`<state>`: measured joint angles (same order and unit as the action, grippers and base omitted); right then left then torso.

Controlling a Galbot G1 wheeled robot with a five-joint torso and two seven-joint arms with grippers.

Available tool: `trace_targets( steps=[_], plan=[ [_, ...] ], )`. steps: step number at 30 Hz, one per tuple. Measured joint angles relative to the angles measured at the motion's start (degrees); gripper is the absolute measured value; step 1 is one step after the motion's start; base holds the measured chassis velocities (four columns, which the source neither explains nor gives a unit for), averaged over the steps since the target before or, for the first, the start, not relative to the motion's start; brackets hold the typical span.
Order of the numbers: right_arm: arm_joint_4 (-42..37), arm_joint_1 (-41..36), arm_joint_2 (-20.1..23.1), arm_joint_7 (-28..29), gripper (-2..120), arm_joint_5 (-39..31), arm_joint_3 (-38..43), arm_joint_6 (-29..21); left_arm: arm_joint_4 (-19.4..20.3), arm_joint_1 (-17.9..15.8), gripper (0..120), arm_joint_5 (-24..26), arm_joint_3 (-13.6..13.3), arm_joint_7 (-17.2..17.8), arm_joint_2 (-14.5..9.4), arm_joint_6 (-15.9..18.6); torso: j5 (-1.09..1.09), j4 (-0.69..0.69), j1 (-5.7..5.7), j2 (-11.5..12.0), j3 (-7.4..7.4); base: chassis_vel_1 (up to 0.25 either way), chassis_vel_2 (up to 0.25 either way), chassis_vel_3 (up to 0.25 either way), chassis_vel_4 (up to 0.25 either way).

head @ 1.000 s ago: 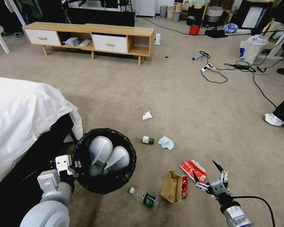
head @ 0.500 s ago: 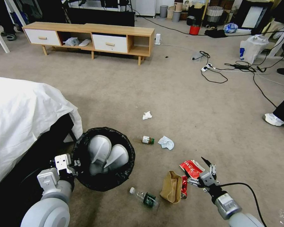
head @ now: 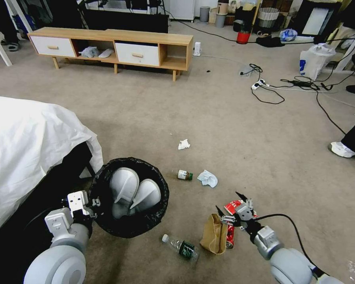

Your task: Pick up the trash bin, then pick up the garbage from the floor and place it into the trash bin.

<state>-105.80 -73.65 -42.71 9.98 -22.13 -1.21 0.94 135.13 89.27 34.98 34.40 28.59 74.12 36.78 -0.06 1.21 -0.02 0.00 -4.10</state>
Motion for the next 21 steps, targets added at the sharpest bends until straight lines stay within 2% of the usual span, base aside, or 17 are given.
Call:
trace_targets(
  steps=[9, 21],
  plan=[
    [-1.04, 5.22, 3.37, -0.16, 100, -6.96, -6.35, -4.15, -0.83, -0.9, 2, 0.04, 0.76, -0.22, 0.16, 0.07, 0.0, 0.0, 0.0, 0.0, 0.0, 0.0, 0.0, 0.0, 0.0],
    [-2.54, 8.28, 6.11, 0.45, 100, -11.03, -12.29, -7.56, -1.51, -2.11, 2, 0.2, 0.9, -0.7, 0.41, 0.09, 0.0, 0.01, 0.0, 0.0, 0.01, 0.0, 0.0, 0.0, 0.0]
  ],
)
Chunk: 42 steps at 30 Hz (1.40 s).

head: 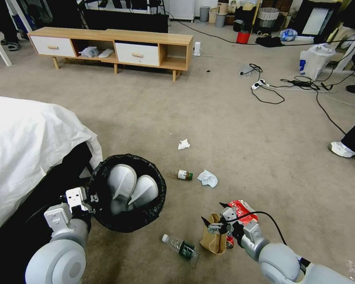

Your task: Pick up the trash bin, then pick up the garbage from the floor and place it into the trash bin.

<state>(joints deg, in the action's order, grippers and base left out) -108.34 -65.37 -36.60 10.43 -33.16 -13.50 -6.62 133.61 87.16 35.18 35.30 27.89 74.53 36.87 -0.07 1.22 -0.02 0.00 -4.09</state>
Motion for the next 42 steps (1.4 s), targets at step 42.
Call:
trace_targets(
  steps=[42],
  plan=[
    [7.02, 27.62, -11.63, 0.95, 100, -12.59, -30.43, -10.49, -1.3, -0.33, 2, -3.74, 1.91, -2.31, 4.32, -1.19, 0.01, -0.01, 0.0, 0.0, 0.0, 0.0, 0.0, 0.0, 0.0]
  ],
)
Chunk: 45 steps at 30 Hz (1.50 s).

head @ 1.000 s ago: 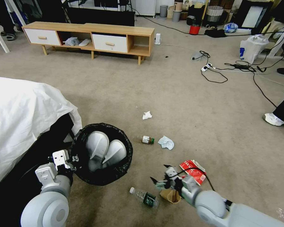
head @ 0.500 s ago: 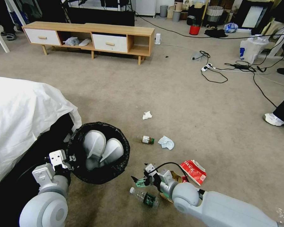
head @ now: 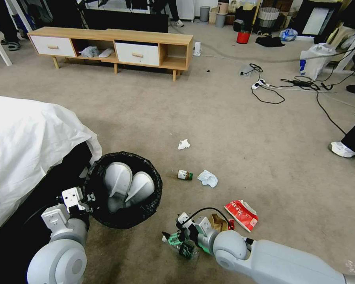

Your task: Pick up the trash bin, then pick up the garbage from the floor and place it into the trash bin.

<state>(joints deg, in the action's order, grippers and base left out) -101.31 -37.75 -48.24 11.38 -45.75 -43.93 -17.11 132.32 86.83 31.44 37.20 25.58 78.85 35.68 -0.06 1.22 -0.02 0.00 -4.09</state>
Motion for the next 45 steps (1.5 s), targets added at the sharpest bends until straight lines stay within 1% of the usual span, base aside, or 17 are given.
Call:
trace_targets(
  steps=[2, 3, 5, 9, 11, 15, 17, 30, 40, 45],
  plan=[
    [-0.53, -0.29, 0.79, -0.32, 100, 0.03, -0.13, -1.71, 0.0, 0.05, 2, -0.18, 0.08, -0.08, 0.01, -0.12, 0.0, 0.0, 0.0, 0.0, 0.0, 0.0, 0.0, 0.0, 0.0],
    [-0.53, -0.29, 0.79, -0.32, 100, 0.03, -0.13, -1.71, 0.0, 0.05, 2, -0.18, 0.08, -0.08, 0.01, -0.12, 0.0, 0.0, 0.0, 0.0, 0.0, 0.0, 0.0, 0.0, 0.0],
    [-1.01, -0.65, 1.78, -0.76, 100, 0.29, 0.14, -4.56, 0.0, 0.13, 2, -0.62, 0.03, -0.28, 0.26, -0.2, 0.0, 0.0, 0.0, 0.0, 0.0, 0.0, 0.0, 0.0, 0.0],
    [-1.25, -0.76, 2.38, -0.78, 100, 0.69, 0.32, -6.2, -0.11, 0.17, 2, -1.05, -0.13, -0.46, 0.64, -0.37, 0.0, 0.0, 0.0, 0.0, 0.0, 0.0, 0.0, 0.0, 0.0],
    [-1.7, -0.89, 3.02, -0.99, 100, 1.08, 0.79, -8.06, -0.31, 0.32, 2, -1.69, -0.16, -0.69, 0.93, -0.6, 0.0, 0.0, 0.0, 0.0, 0.0, 0.0, 0.0, 0.0, 0.0],
    [-1.84, -0.76, 3.17, -1.43, 100, 1.41, 0.92, -9.32, -0.35, 0.45, 2, -2.01, -0.05, -0.88, 1.0, -0.72, 0.0, 0.0, 0.0, 0.0, 0.0, 0.0, 0.0, 0.0, 0.0],
    [-1.5, -0.44, 2.73, -1.86, 100, 1.48, 0.93, -10.8, -0.36, 0.68, 2, -2.37, 0.19, -0.99, 1.23, -0.96, 0.0, 0.0, 0.0, 0.0, 0.0, 0.0, 0.0, 0.0, 0.0],
    [0.07, 1.12, 0.25, -1.98, 100, 0.99, -2.02, -12.85, -0.16, 1.7, 2, -3.6, 0.64, -1.76, 2.38, -1.74, 0.0, 0.0, 0.0, 0.0, 0.0, 0.0, 0.0, 0.0, 0.0],
    [1.28, 0.98, -0.85, -1.52, 100, 0.73, -3.1, -13.02, -0.07, 2.11, 2, -4.04, 0.94, -2.13, 2.57, -2.23, 0.0, 0.0, 0.0, 0.0, 0.0, 0.0, 0.0, 0.0, 0.0],
    [2.63, 0.29, -1.77, -1.3, 100, 0.74, -3.09, -12.97, -0.04, 2.18, 2, -4.04, 1.25, -2.2, 2.29, -2.45, 0.0, 0.0, 0.0, 0.0, 0.0, 0.0, 0.0, 0.0, 0.0]
  ],
)
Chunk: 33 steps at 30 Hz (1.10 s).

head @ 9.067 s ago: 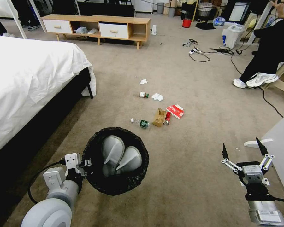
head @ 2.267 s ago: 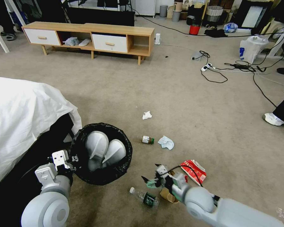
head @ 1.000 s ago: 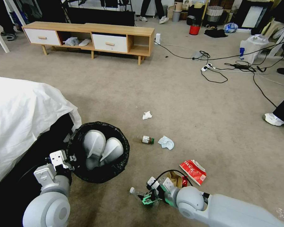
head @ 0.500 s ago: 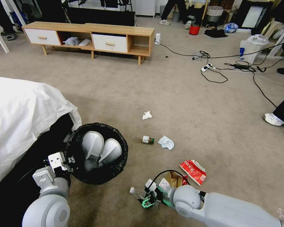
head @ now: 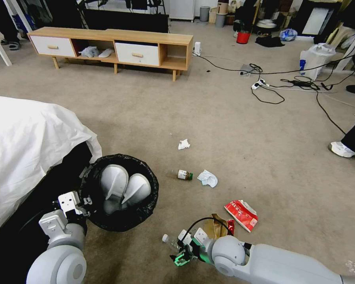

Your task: Pick up the trash bin, then pick up the garbage from the floor and place it into the trash bin.

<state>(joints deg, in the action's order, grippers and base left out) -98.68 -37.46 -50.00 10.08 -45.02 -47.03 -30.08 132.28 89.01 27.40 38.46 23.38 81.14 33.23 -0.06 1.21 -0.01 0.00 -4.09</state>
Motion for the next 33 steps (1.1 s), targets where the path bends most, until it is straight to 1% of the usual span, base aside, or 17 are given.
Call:
trace_targets(
  steps=[11, 18, 25, 33],
  plan=[
    [1.88, -2.02, -0.06, -0.17, 100, 0.94, 1.46, 0.57, -0.18, -0.25, 2, 0.07, -0.08, 0.03, -0.57, -0.28, 0.0, 0.0, 0.0, 0.0, 0.0, 0.0, 0.0, 0.0, 0.0],
    [4.25, -2.22, -1.29, -0.68, 100, 1.58, 1.54, 0.87, -0.37, -0.23, 2, 0.09, -0.24, 0.04, -0.48, -0.4, 0.0, 0.0, 0.0, 0.0, 0.0, 0.0, 0.0, 0.0, 0.0],
    [6.53, -2.4, -2.29, -0.96, 100, 2.04, 1.35, 1.37, -0.38, -0.2, 2, 0.27, 0.16, 0.04, -0.87, -0.54, 0.0, 0.0, 0.0, 0.0, 0.0, 0.0, 0.0, 0.0, 0.0],
    [9.05, -2.39, -2.88, -1.58, 100, 2.79, 1.83, 2.1, -0.69, -0.16, 2, 0.3, 0.21, 0.03, -0.83, -0.72, 0.0, 0.0, 0.0, 0.0, 0.0, 0.0, 0.0, 0.0, 0.0]
  ],
)
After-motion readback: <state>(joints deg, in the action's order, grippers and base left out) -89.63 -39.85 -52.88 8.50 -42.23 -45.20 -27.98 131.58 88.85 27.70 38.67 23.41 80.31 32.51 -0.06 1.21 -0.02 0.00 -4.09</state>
